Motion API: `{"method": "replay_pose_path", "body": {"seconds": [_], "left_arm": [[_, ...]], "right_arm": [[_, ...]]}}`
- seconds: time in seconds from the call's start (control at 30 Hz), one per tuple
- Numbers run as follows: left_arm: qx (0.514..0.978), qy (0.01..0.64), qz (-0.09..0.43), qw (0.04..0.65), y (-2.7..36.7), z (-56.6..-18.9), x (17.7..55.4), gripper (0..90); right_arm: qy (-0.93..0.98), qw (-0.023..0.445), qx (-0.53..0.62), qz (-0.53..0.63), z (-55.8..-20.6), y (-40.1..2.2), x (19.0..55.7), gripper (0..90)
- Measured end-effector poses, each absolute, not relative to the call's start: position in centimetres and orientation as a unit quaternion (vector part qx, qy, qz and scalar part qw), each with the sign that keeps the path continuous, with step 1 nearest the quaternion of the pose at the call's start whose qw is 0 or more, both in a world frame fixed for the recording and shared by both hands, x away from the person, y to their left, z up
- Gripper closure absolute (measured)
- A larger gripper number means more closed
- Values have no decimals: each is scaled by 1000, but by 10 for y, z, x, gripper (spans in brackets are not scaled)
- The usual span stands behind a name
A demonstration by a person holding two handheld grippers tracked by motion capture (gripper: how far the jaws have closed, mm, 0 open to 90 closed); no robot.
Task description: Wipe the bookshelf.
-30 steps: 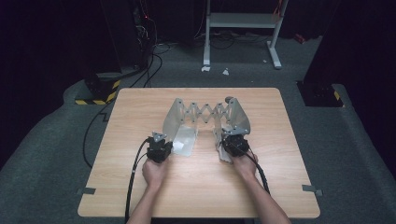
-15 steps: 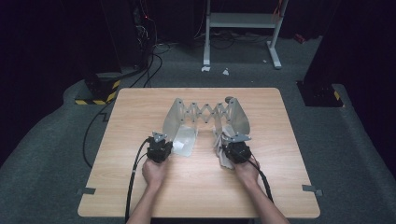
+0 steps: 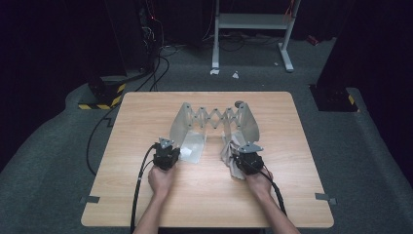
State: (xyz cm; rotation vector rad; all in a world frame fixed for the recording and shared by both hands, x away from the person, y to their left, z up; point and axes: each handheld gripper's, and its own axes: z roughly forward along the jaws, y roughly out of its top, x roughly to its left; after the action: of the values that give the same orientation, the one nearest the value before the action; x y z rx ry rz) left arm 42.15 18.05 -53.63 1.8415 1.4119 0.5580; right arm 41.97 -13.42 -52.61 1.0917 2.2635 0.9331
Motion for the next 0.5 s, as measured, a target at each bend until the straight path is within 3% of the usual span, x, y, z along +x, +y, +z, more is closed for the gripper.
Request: {"method": "replay_pose_path", "body": {"seconds": [0.27,0.5], "left_arm": [[720,547,231,360,177,-536,420,883],[719,548,223,364,179,-536,421,884]], "right_arm": [[802,228,437,337,-525,-162,425,788],[830,251,379,322,-525,-142,419,788]]}}
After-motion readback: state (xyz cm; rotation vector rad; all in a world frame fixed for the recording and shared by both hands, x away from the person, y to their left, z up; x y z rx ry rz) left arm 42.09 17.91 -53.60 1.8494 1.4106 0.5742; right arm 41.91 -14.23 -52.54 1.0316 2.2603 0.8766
